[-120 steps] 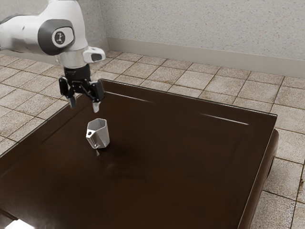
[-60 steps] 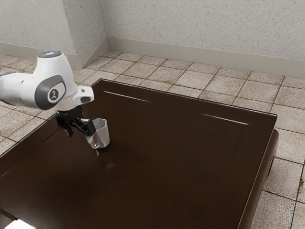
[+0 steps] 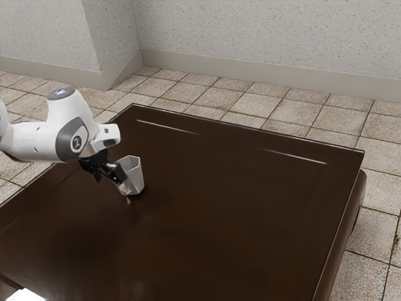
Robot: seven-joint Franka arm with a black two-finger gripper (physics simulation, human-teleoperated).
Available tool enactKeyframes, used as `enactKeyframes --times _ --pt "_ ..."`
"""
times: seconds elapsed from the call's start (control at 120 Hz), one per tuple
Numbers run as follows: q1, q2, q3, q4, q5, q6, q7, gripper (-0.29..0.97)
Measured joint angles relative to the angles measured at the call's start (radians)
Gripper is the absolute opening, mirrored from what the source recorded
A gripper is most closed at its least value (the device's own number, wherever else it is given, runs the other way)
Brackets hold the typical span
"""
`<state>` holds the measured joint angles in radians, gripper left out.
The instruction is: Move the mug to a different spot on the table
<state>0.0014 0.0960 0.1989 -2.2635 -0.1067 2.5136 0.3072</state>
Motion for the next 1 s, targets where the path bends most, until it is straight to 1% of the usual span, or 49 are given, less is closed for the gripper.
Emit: enactKeyframes --times 0.2,0.333,0.425,0.683,0.733,1.0 --pt "-0.002 0.067 0.001 0.044 -0.021 0.056 0.048 0.68" --pt "0.000 0.117 0.002 0.094 -0.047 0.054 0.073 0.68" --pt "0.000 0.153 0.002 0.104 -0.061 0.059 0.087 0.68" --pt "0.000 0.183 0.002 0.102 -0.080 0.100 0.118 0.67" --pt "0.000 0.185 0.002 0.101 -0.081 0.106 0.122 0.63" --pt "0.000 0.187 0.002 0.100 -0.084 0.122 0.141 0.24"
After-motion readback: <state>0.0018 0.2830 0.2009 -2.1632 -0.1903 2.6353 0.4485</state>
